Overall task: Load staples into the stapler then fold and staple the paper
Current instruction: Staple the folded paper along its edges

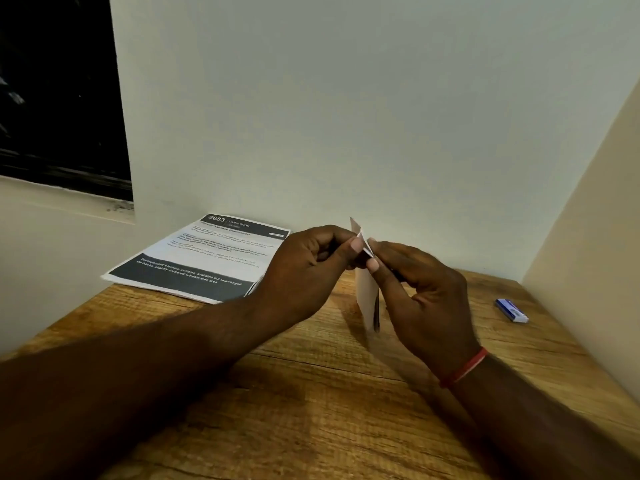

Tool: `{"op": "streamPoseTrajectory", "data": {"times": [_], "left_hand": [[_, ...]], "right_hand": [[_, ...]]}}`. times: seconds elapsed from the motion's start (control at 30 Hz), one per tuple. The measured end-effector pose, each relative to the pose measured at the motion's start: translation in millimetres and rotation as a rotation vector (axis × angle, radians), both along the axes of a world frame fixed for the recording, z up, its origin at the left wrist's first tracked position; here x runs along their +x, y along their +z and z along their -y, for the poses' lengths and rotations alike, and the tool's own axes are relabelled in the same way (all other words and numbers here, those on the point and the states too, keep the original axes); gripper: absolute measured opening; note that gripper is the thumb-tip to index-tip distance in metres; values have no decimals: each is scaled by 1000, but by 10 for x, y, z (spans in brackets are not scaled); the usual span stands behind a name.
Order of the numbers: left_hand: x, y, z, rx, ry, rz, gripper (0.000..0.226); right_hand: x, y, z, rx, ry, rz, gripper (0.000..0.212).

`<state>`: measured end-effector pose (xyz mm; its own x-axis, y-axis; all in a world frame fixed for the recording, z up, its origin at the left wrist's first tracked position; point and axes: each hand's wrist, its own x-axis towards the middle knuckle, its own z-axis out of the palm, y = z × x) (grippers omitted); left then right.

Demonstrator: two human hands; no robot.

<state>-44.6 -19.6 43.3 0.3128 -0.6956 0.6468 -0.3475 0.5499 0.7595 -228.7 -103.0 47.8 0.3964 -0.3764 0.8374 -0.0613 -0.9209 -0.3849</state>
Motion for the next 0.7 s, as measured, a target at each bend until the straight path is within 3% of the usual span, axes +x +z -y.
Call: {"op": "streamPoseTrajectory", "data": {"times": [0.17, 0.4, 0.7], "left_hand": [[-8, 13, 13, -5, -15, -32, 20], [-75, 46, -44, -27, 49, 234, 12], [-109, 87, -100, -3, 53, 333, 13]], "right_hand": [[4, 2, -29, 48, 31, 7, 28], [-46, 47, -41, 225, 43, 70, 14], [-44, 39, -44, 276, 50, 50, 17]]}}
